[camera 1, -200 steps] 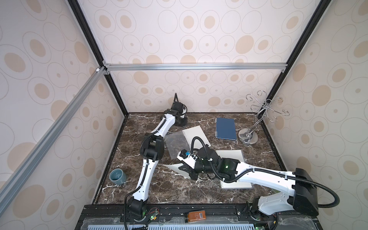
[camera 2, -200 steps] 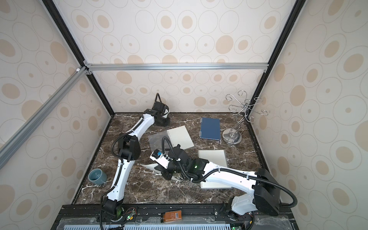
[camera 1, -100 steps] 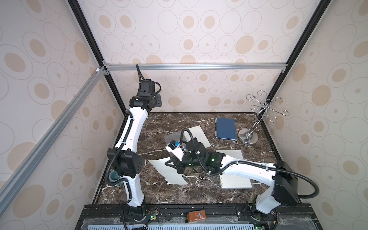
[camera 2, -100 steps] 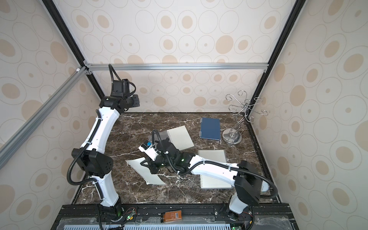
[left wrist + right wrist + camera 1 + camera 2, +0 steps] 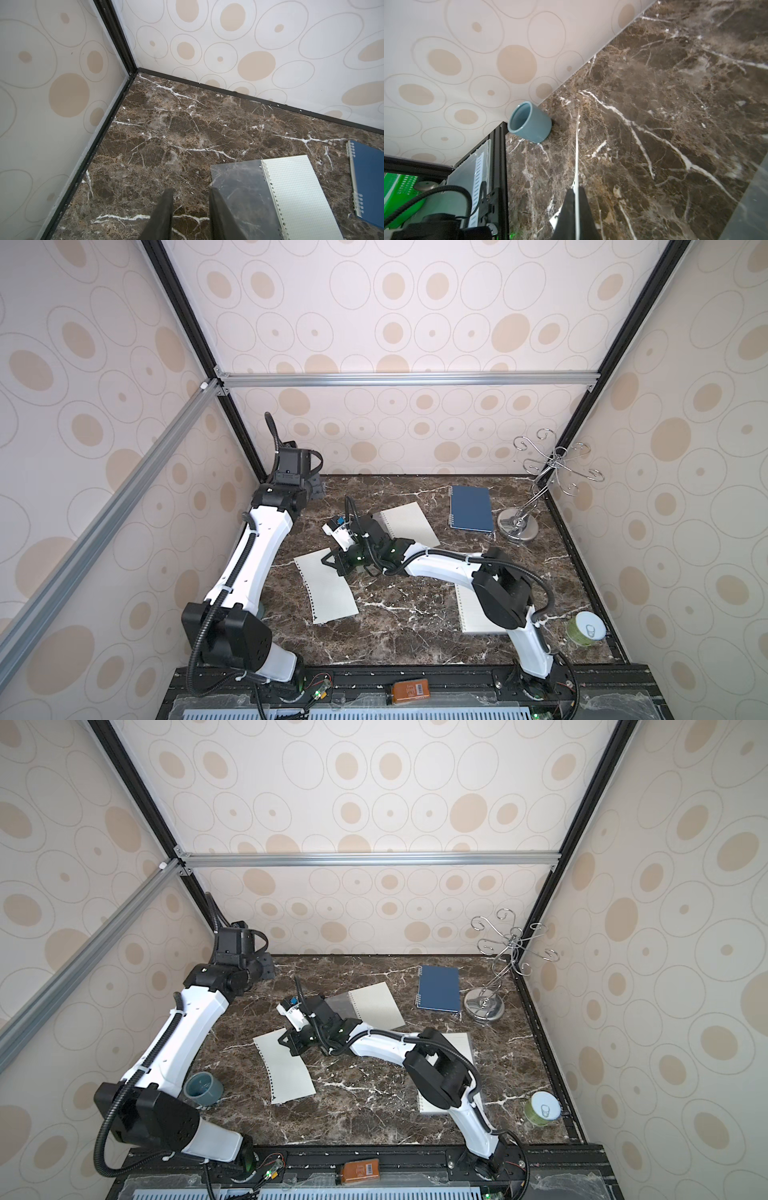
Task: Tear off pages from different notebooks
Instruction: Place the paper at the center of the board.
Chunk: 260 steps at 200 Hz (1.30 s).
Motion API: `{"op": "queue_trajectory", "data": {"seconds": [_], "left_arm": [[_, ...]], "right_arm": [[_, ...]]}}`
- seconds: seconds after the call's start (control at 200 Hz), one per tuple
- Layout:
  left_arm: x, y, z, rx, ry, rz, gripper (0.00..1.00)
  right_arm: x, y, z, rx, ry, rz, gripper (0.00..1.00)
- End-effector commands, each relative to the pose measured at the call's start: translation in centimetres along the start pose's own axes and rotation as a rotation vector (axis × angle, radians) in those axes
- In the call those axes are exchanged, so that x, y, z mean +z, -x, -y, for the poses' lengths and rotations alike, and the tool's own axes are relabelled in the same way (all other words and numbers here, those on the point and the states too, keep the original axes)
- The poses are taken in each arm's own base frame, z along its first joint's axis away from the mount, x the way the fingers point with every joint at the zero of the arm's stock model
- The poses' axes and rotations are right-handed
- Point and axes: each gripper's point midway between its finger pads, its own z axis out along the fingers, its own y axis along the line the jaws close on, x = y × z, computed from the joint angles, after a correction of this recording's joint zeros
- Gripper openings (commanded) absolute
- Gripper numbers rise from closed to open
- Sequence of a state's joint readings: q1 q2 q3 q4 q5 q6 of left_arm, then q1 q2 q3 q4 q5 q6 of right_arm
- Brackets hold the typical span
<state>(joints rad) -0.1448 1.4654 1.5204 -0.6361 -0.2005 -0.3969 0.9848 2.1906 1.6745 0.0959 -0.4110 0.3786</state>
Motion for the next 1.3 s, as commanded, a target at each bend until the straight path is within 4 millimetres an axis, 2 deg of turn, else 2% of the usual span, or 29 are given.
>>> {"op": "queue_trajectory", "data": {"seconds": [0.0,0.135,0.345,0.445,0.615,0.76,0.89,0.995,1.161,1.296], "left_arm": [[0.2,-0.4,-0.1,-0.05,-0.015,0.016,0.31],[0.6,-2.2,0.2,-0.075,-0.052,-0.004,0.31],[1.2,-4.1,0.7,-0.091,-0.092,-0.04,0.31],[1.4,-4.7,1.0,-0.093,-0.112,-0.053,0.31],[1.7,-5.3,1.0,-0.093,-0.116,-0.065,0.31],[2.3,-6.3,1.1,-0.087,-0.115,-0.093,0.36],[2.9,-7.0,1.2,-0.088,-0.113,-0.109,0.39],[3.3,-7.5,1.2,-0.088,-0.112,-0.12,0.45],[4.3,-9.2,1.6,-0.104,-0.133,-0.157,0.52],[5.7,-12.1,3.3,-0.116,-0.189,-0.226,0.54]], "right_arm": [[2.0,-1.6,1.1,0.058,0.002,-0.046,0.0],[3.7,-3.6,4.2,0.111,-0.035,-0.084,0.0],[5.0,-5.3,7.0,0.152,-0.064,-0.121,0.0],[5.0,-5.4,7.9,0.169,-0.075,-0.123,0.11],[4.4,-4.4,7.7,0.14,-0.082,-0.117,0.33],[3.8,-3.3,7.0,0.107,-0.081,-0.104,0.42],[2.5,-1.9,7.0,0.08,-0.116,-0.071,0.48],[0.6,-0.9,8.2,0.071,-0.173,-0.051,0.51],[-4.8,0.7,11.0,0.056,-0.304,-0.023,0.58],[-9.7,0.5,14.4,0.024,-0.476,-0.053,0.65]]}}
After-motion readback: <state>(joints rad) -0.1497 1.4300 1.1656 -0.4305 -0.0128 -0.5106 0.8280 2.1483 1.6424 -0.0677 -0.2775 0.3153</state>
